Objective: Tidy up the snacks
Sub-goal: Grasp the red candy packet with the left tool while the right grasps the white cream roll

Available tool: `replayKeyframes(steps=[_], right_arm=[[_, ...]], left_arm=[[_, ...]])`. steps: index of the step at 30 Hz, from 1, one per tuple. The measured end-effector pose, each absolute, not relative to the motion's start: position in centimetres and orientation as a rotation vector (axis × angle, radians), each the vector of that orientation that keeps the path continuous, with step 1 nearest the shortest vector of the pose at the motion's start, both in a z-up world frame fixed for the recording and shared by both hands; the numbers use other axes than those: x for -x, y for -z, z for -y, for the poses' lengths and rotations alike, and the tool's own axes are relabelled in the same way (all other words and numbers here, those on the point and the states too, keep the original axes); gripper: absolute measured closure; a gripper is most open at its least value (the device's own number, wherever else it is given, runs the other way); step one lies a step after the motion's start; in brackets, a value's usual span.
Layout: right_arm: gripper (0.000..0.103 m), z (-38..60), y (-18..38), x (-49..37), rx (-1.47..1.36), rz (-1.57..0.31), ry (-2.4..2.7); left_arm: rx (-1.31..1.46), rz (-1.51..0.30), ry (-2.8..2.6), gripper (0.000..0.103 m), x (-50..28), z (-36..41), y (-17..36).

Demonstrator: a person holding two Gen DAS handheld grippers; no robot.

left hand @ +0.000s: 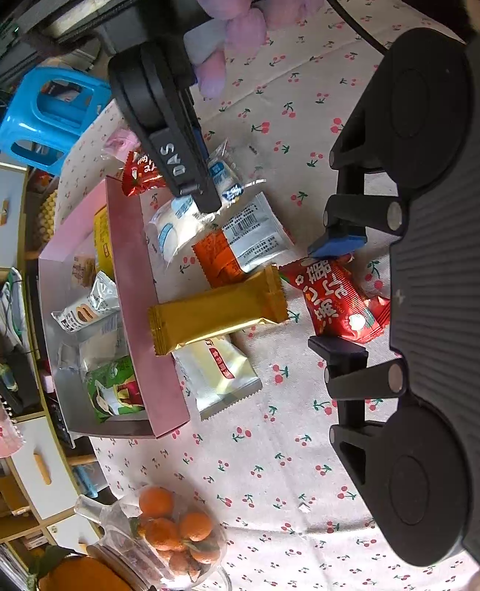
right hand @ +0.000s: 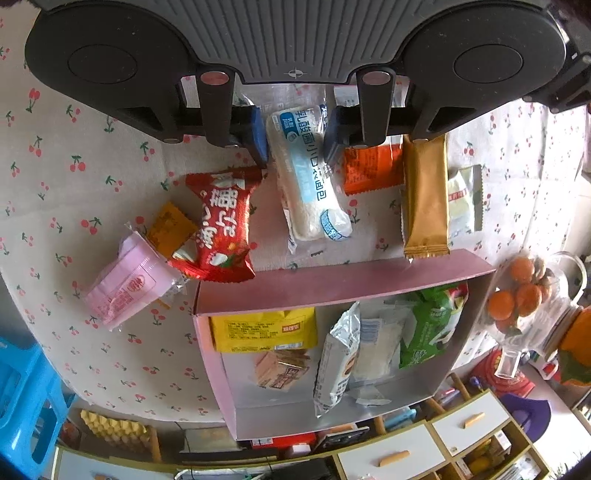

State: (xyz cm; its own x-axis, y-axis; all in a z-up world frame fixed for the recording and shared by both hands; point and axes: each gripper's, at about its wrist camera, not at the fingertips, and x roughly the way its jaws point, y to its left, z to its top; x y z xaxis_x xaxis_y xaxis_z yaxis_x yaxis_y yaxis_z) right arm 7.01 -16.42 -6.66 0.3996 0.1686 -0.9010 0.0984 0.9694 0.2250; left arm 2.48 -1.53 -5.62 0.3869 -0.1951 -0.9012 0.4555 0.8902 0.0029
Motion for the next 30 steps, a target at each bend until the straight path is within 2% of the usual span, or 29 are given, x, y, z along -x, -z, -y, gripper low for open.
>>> replayKeyframes(steps=[12,16,19,20,24,28,30], right_arm=[[0.073,18.5,6.6,-3.7,-0.228,-1.183,-0.073],[0.07,18.2,6.2,-2.9,-0.17,-1.153,-0.094],[0.059,17.7,6.0,-2.8,-0.139,-1.142,-0.121],[0.056,17.5,6.1,-2.8,-0.13,-1.14,-0.13],[0.053,16.6,6.4,-3.0,-0.074,-1.142,-0.148],[0.053,16.2,7.0,-3.2,-0.049,-1.155,-0.138],[0.053,16.2,7.1,-3.2,-0.047,-1.153,-0.134]], left_arm=[[-0.15,-1.082,0.401,0.061,-2.6,-3.8,5.5],[-0.146,-1.043,0.467,0.054,-2.0,-5.0,5.5],[-0.179,-1.003,0.542,0.034,-1.5,-5.3,5.2],[-0.198,-0.987,0.569,0.033,-1.5,-5.3,5.2],[-0.295,-0.926,0.607,0.034,-0.7,-5.0,5.4],[-0.345,-0.934,0.609,0.046,-0.8,-4.6,6.3],[-0.346,-0.951,0.61,0.048,-1.0,-4.4,6.8]])
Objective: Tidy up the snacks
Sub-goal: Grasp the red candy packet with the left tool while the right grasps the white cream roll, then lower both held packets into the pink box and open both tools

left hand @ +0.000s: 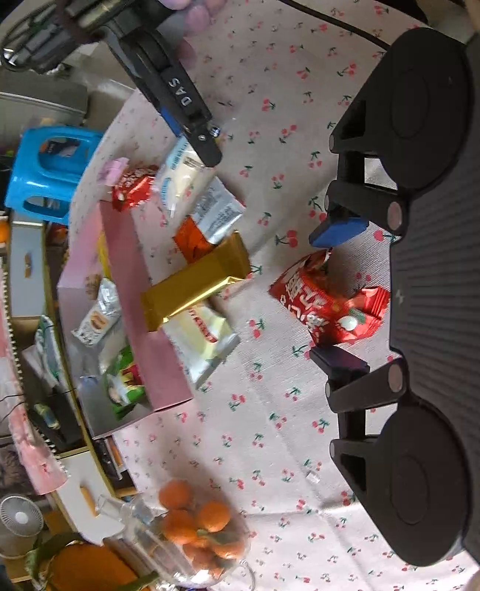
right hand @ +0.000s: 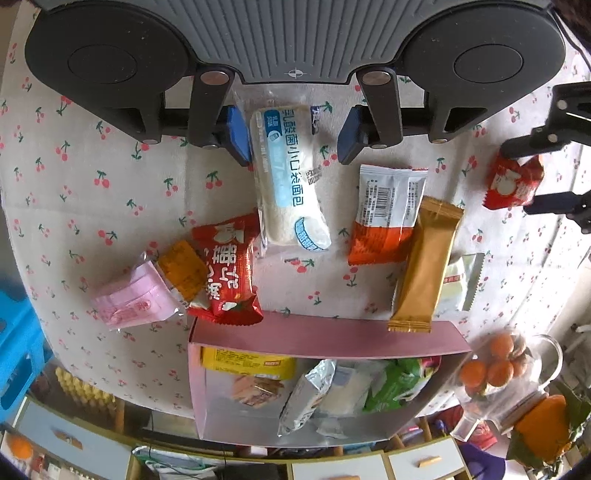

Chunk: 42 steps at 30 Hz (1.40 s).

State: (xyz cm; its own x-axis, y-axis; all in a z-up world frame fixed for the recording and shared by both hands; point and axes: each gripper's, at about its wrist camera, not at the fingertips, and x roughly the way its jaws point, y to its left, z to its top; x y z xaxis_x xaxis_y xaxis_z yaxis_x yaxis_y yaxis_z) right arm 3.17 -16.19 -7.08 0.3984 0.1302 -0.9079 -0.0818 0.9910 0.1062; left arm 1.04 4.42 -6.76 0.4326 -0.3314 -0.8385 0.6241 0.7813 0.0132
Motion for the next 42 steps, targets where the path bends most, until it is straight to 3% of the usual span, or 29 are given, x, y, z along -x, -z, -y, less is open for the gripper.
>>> replayKeyframes(steps=[2,5,18,22,25,27,28,33,34,35,42], right_arm=[[0.054,16.2,7.1,-3.1,-0.049,-1.151,-0.131],[0.07,16.1,7.0,-3.1,-0.029,-1.145,-0.12],[0.087,16.7,5.0,-3.6,-0.246,-1.148,-0.186],[0.088,16.4,4.7,-4.0,-0.257,-1.146,-0.193],[0.079,16.3,5.1,-4.3,-0.26,-1.168,-0.174],[0.064,16.2,5.5,-4.5,-0.26,-1.18,-0.164],[0.062,16.2,5.7,-4.6,-0.264,-1.18,-0.162],[0.063,15.3,7.0,-4.9,-0.215,-1.201,-0.149],[0.066,14.9,6.9,-4.7,-0.186,-1.181,-0.15],[0.076,14.5,6.9,-4.7,-0.158,-1.18,-0.152],[0.083,15.1,5.9,-4.4,-0.19,-1.161,-0.16]], left_arm=[[-0.343,-0.951,0.605,0.052,-1.0,-4.5,6.8],[-0.34,-0.955,0.586,0.064,-1.0,-4.6,6.7],[-0.143,-0.995,0.475,0.067,-2.8,-5.9,4.9],[-0.097,-1.008,0.444,0.067,-3.5,-5.7,4.6],[-0.076,-1.025,0.423,0.067,-3.9,-5.4,4.6],[-0.073,-1.036,0.415,0.067,-4.1,-5.1,4.8],[-0.074,-1.041,0.412,0.067,-4.1,-4.9,4.8],[-0.088,-1.048,0.413,0.067,-4.2,-4.1,4.9],[-0.09,-1.051,0.413,0.067,-4.1,-4.0,4.9],[-0.093,-1.053,0.414,0.067,-4.2,-3.8,4.9],[-0.073,-1.056,0.39,0.067,-4.4,-4.0,4.6]])
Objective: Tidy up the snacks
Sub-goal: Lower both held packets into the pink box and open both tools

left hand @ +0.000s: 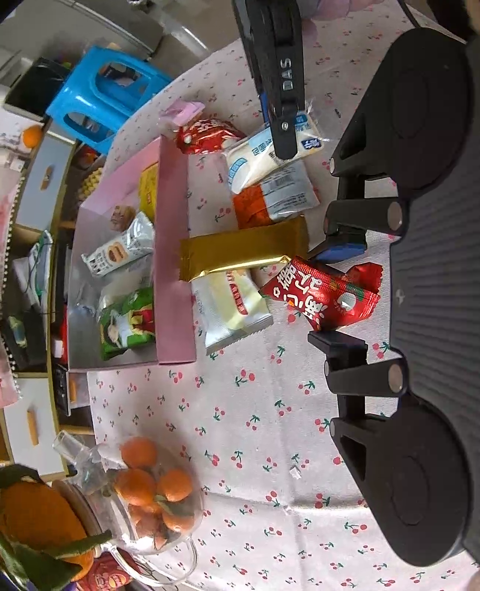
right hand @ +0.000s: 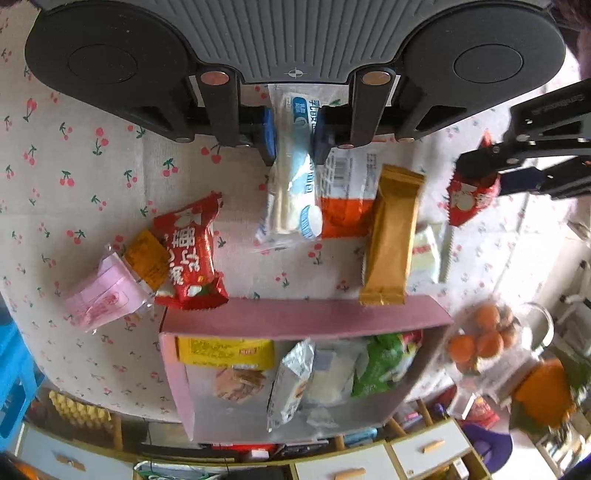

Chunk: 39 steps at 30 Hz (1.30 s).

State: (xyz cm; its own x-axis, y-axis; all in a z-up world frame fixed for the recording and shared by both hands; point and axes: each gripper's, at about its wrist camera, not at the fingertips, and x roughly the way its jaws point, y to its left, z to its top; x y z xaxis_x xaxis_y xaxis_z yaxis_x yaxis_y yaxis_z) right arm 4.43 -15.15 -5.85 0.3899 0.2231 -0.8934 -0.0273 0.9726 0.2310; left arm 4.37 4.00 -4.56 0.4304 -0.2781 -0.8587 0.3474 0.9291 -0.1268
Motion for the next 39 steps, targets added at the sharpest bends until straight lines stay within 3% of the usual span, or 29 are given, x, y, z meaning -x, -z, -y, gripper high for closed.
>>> replayKeyframes(steps=[16,39], right_arm=[[0.083,19.5,-0.4,-8.9,-0.442,-0.962,-0.115],[0.082,23.6,4.0,-17.2,-0.455,-0.909,0.001]], left_arm=[[-0.033,-0.941,0.38,0.067,-9.9,-0.3,0.1],[-0.134,-0.919,0.318,0.065,-17.8,5.7,2.8]])
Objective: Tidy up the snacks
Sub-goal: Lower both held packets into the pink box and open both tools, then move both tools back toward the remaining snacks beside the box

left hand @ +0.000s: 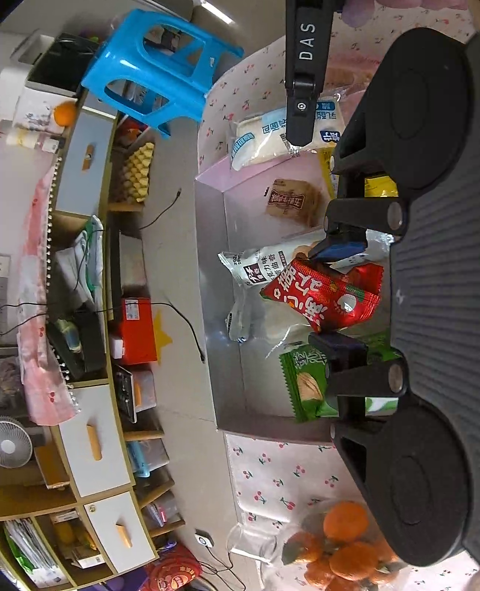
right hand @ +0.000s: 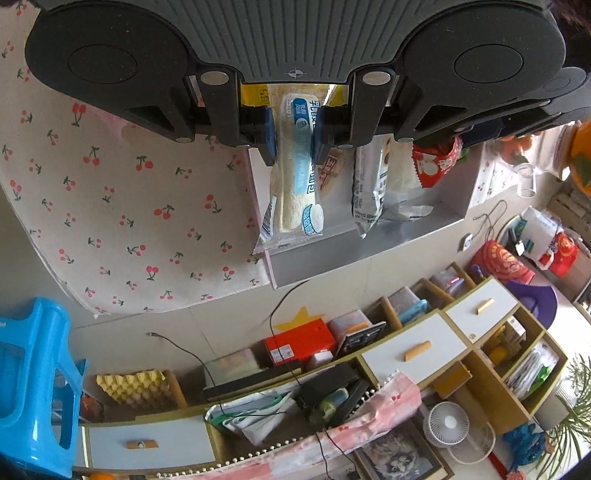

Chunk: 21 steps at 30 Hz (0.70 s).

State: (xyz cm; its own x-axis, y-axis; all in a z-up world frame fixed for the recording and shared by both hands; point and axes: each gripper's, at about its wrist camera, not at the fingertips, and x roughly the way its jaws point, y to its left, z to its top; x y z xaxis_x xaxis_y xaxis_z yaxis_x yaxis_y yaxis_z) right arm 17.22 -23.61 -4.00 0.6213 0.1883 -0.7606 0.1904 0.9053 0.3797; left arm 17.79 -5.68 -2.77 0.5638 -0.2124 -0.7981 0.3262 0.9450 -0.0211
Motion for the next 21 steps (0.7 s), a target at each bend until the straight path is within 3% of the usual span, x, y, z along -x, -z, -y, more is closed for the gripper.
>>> replayKeyframes(steps=[3,4,5,6,7,13,21], right_arm=[[0.079,23.8,4.2,-17.3,-0.471,-0.897,-0.005],[0.077,23.9,4.2,-17.4,-0.484,-0.89,-0.008],[0.067,24.0,4.2,-17.4,-0.499,-0.888,-0.011],[0.059,24.1,4.1,-17.4,-0.511,-0.883,-0.012],[0.057,24.2,4.0,-17.3,-0.515,-0.874,-0.015],[0.054,23.8,3.4,-17.1,-0.485,-0.87,-0.032],[0.033,23.5,1.7,-15.8,-0.444,-0.855,-0.041]], left_arm=[[-0.145,-0.906,0.32,0.065,-17.8,5.8,2.8],[-0.152,-0.898,0.32,0.058,-17.8,5.8,2.8],[-0.161,-0.893,0.312,0.042,-17.8,5.9,2.7],[-0.168,-0.887,0.305,0.036,-17.9,6.0,2.7],[-0.174,-0.878,0.3,0.032,-17.7,6.1,2.6],[-0.167,-0.887,0.304,0.032,-17.6,6.1,2.3],[-0.157,-0.905,0.306,0.028,-17.0,5.8,1.5]])
